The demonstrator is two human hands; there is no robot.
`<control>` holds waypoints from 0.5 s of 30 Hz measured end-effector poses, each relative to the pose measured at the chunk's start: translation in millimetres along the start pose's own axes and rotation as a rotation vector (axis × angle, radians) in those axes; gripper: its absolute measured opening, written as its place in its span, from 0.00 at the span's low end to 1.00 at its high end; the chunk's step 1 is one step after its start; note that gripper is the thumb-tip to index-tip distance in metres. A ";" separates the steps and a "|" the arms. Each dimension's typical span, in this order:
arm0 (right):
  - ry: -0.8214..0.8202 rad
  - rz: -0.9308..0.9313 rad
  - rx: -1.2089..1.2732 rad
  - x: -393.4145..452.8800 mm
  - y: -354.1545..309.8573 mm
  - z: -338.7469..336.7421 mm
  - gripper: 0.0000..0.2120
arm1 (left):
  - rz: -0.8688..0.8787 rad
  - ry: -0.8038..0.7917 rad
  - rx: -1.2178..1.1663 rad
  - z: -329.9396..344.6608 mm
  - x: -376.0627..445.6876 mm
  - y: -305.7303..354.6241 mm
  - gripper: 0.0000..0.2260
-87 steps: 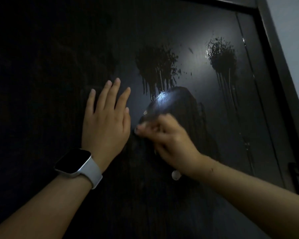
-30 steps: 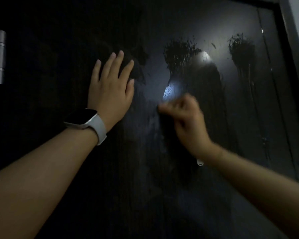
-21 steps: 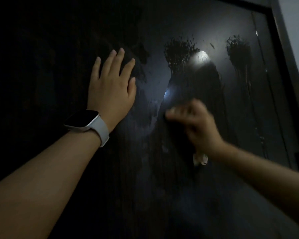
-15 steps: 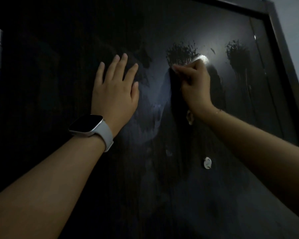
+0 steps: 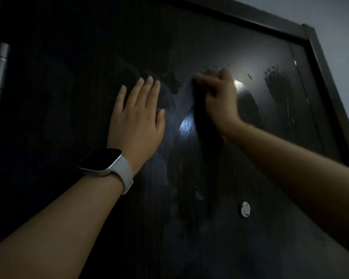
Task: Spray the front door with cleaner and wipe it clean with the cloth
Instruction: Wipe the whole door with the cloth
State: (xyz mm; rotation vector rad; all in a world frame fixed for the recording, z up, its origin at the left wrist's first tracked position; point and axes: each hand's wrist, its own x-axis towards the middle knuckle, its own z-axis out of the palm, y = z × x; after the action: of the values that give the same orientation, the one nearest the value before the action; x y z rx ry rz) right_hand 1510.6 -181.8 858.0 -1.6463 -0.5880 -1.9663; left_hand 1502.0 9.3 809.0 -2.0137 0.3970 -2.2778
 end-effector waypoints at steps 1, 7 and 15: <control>-0.043 -0.126 0.030 -16.9 -14.2 7.5 0.17 | 0.003 -0.008 0.010 -0.7 -0.3 -0.5 0.27; -0.128 -0.372 0.055 -44.0 6.2 -9.2 0.17 | 0.014 -0.015 -0.018 -3.4 -0.8 1.8 0.26; 0.070 0.004 -0.057 47.5 2.0 21.2 0.20 | 0.009 -0.018 0.046 0.9 -0.4 1.3 0.26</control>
State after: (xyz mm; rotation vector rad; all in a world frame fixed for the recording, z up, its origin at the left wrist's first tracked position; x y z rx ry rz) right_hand 1521.5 -175.1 908.5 -1.6034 -0.5061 -2.0461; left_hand 1502.8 8.1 808.3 -2.0055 0.3484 -2.2400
